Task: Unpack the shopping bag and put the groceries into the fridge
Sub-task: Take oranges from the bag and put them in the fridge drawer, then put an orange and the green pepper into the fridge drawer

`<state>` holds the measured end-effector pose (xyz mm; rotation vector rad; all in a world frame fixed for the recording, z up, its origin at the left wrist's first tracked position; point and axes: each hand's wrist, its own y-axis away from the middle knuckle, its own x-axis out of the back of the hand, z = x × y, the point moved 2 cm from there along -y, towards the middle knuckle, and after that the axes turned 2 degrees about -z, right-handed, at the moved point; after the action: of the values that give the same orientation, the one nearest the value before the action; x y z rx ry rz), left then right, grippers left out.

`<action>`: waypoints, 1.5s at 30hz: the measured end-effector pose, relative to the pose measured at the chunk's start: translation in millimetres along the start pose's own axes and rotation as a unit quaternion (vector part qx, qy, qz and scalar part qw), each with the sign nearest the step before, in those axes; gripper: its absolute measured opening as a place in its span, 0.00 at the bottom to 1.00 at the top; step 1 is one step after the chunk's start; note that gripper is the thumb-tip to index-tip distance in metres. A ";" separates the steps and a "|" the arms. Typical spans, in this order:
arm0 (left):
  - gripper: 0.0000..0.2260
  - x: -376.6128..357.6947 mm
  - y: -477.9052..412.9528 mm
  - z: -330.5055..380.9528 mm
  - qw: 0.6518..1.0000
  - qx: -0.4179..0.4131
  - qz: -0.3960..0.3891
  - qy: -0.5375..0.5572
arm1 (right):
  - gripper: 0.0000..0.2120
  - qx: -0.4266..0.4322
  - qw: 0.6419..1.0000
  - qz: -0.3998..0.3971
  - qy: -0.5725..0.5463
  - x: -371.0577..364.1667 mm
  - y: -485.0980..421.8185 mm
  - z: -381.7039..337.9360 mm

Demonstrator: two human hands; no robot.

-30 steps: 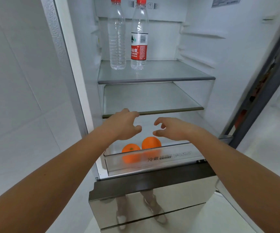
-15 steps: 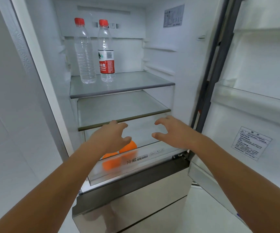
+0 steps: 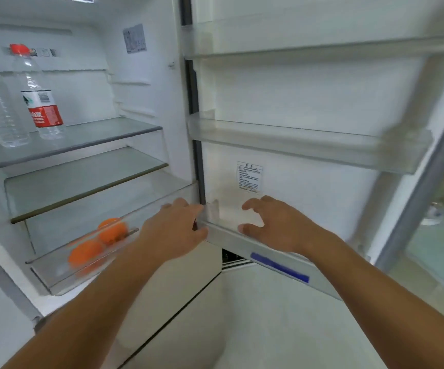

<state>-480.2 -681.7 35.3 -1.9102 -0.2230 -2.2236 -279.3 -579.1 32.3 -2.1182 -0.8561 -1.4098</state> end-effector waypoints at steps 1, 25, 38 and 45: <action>0.25 -7.3 3.6 22.8 1.000 -0.019 -0.008 0.007 | 0.26 -0.020 1.000 0.001 0.000 2.2 25.3 14.5; 0.26 -178.6 145.8 607.7 0.834 -0.522 -0.179 -0.003 | 0.26 -0.557 0.821 0.124 -0.017 45.4 605.3 270.6; 0.25 -258.8 145.5 857.8 0.730 -0.643 -0.232 -0.013 | 0.25 -0.682 0.713 0.156 -0.047 76.8 727.4 431.1; 0.24 -285.1 147.5 945.9 0.693 -0.675 -0.249 -0.038 | 0.25 -0.699 0.689 0.173 -0.081 75.3 767.1 500.3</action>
<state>503.5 -578.6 -104.3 -2.7393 1.5158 -2.9817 608.9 -767.8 -108.4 -3.1287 1.0336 -1.8711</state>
